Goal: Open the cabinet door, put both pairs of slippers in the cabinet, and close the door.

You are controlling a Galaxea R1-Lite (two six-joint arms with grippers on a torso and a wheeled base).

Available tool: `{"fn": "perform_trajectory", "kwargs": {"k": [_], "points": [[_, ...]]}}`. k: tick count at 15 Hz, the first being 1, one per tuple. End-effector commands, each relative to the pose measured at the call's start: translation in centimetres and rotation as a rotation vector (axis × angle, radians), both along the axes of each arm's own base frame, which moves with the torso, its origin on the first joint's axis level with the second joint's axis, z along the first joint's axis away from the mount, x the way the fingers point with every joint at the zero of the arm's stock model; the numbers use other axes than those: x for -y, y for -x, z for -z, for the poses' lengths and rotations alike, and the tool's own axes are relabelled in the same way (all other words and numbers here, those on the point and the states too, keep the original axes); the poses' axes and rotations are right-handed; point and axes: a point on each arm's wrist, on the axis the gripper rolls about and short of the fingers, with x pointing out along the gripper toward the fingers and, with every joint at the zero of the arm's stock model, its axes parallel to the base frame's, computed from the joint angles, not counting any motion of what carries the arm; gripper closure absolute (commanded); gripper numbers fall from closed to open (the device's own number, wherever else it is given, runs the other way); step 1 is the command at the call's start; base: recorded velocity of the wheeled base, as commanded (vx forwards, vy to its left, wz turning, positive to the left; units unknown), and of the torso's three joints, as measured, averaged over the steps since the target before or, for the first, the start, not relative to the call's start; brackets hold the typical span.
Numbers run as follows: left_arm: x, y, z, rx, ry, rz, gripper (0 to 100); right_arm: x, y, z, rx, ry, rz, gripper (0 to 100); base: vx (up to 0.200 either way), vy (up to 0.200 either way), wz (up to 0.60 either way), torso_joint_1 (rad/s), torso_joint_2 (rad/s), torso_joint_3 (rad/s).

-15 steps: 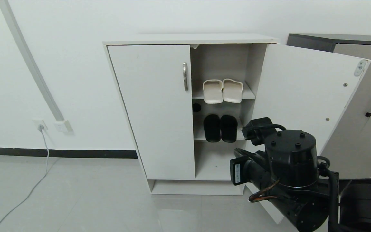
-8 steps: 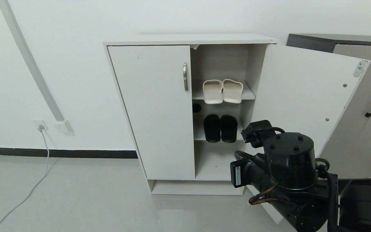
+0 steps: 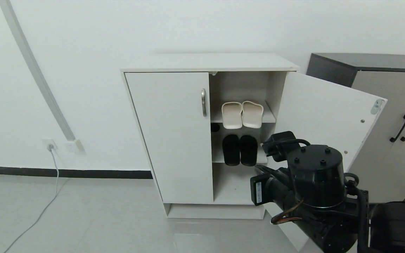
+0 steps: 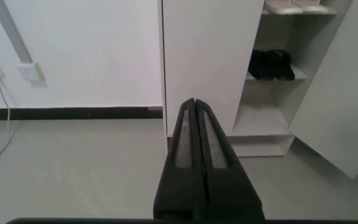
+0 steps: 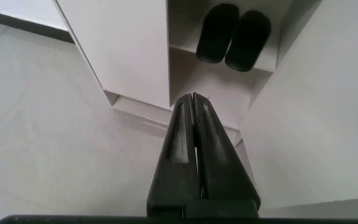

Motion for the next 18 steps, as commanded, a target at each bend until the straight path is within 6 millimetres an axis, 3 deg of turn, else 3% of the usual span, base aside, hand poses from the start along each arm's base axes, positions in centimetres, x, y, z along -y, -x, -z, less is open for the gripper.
{"fn": "perform_trajectory", "kwargs": {"k": [1, 18], "points": [[0.00, -0.01, 0.01, -0.002, 0.001, 0.000, 100, 0.01, 0.03, -0.08, 0.001, -0.002, -0.002, 100, 0.000, 0.000, 0.00, 0.110, -0.46, -0.349], [0.00, -0.01, 0.01, -0.002, 0.001, 0.000, 100, 0.01, 0.05, 0.15, -0.006, 0.004, -0.009, 100, 0.000, 0.000, 0.00, 0.179, -0.50, -0.324]]}}
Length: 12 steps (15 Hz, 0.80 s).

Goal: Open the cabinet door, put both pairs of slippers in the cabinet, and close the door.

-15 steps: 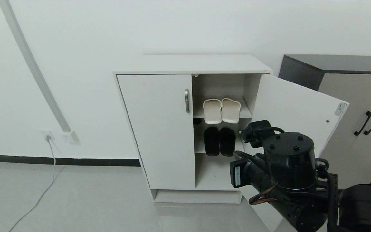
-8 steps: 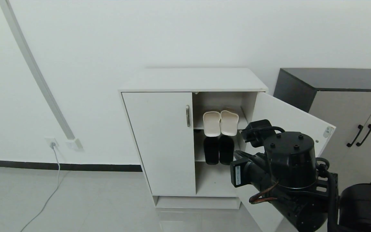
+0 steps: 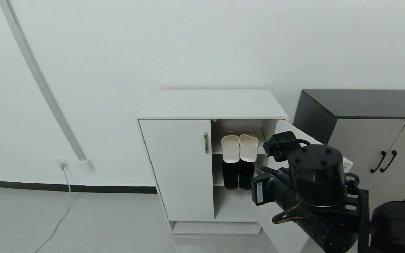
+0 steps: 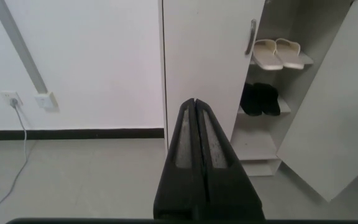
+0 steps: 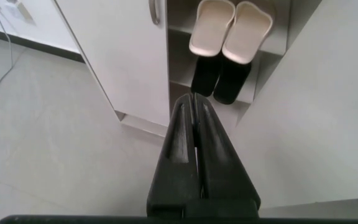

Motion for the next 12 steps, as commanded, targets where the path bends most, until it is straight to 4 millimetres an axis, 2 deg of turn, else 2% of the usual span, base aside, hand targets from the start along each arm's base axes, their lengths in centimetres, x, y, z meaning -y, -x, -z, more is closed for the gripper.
{"fn": "perform_trajectory", "kwargs": {"k": [1, 8, 12], "points": [[0.00, -0.01, -0.01, -0.001, 0.001, 0.000, 100, -0.01, 0.01, 0.09, -0.002, 0.003, -0.001, 100, 0.000, 0.000, 0.00, 0.237, -0.56, -0.320], [0.00, -0.01, -0.01, -0.001, 0.001, 0.000, 100, 0.10, -0.09, 0.11, -0.001, 0.004, 0.007, 100, 0.000, 0.000, 0.00, 0.257, -0.58, -0.331], [0.00, -0.01, -0.01, -0.001, -0.001, 0.000, 100, 0.17, -0.03, 0.31, -0.006, 0.009, 0.006, 100, 0.000, 0.000, 0.00, 0.039, -0.09, -0.044]]}}
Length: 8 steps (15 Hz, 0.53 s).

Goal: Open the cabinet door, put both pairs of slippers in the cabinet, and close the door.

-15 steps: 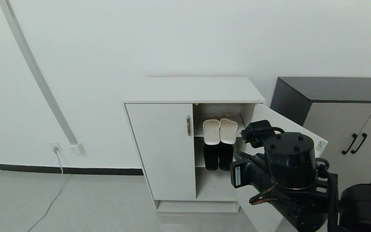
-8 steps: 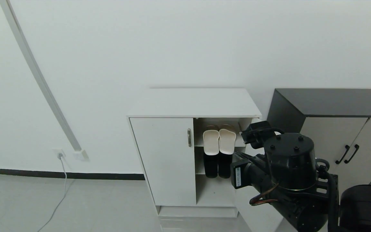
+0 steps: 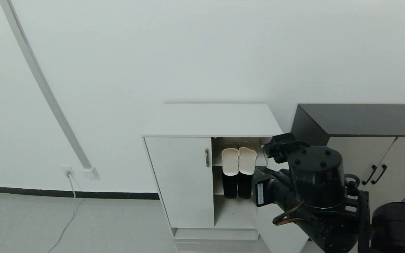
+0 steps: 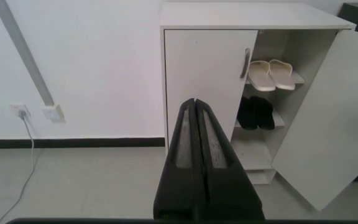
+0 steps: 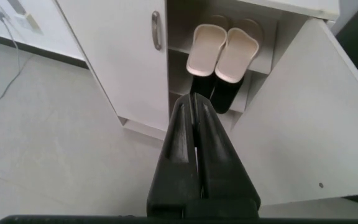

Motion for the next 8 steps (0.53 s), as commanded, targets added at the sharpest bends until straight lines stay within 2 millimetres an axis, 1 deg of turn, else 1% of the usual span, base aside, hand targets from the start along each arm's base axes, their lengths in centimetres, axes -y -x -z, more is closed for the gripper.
{"fn": "perform_trajectory", "kwargs": {"k": [1, 6, 8], "points": [[0.00, -0.01, -0.01, -0.001, 0.000, 0.000, 100, -0.02, 0.02, 0.08, -0.001, 0.002, -0.001, 100, 0.000, 0.000, 0.00, 0.000, 0.00, 0.000], [0.00, -0.01, -0.01, -0.001, 0.000, 0.000, 100, 0.07, 0.09, 0.40, -0.005, 0.024, -0.006, 100, 0.000, 0.000, 0.00, 0.000, 0.00, 0.000], [0.00, -0.01, -0.01, -0.001, 0.000, 0.000, 100, 0.10, 0.06, 0.40, -0.005, 0.026, -0.005, 100, 0.000, 0.000, -0.60, 0.002, 0.01, 0.005]]}}
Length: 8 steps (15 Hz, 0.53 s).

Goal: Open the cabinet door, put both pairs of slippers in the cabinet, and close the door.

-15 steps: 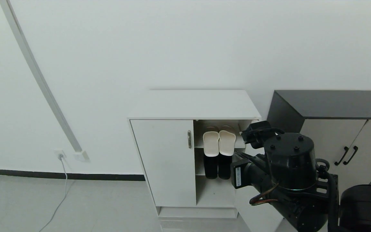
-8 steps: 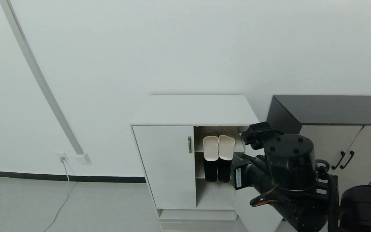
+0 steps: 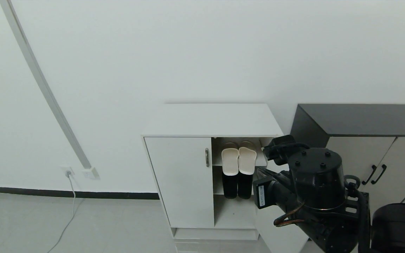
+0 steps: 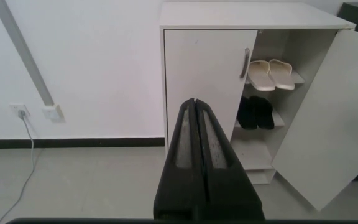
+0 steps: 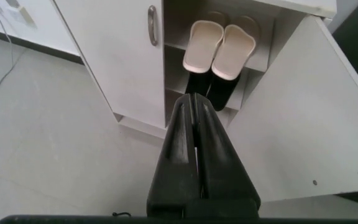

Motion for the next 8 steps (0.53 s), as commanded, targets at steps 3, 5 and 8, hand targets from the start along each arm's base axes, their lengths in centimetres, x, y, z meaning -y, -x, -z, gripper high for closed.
{"fn": "perform_trajectory", "kwargs": {"k": [3, 5, 8], "points": [[0.00, -0.01, -0.01, -0.001, 0.000, 0.000, 100, -0.07, -0.13, 0.25, -0.005, 0.006, 0.002, 100, 0.000, 0.000, -0.60, 0.001, 0.00, 0.001], [0.00, -0.01, -0.01, -0.001, 0.000, 0.000, 100, -0.03, -0.28, 0.31, -0.005, 0.008, 0.008, 100, 0.000, 0.000, -0.30, 0.009, 0.00, 0.001], [0.00, -0.01, -0.01, -0.001, 0.000, 0.000, 100, 0.19, -0.64, 0.45, -0.006, 0.017, 0.021, 100, 0.000, 0.000, 0.00, 0.000, 0.00, 0.000]]}}
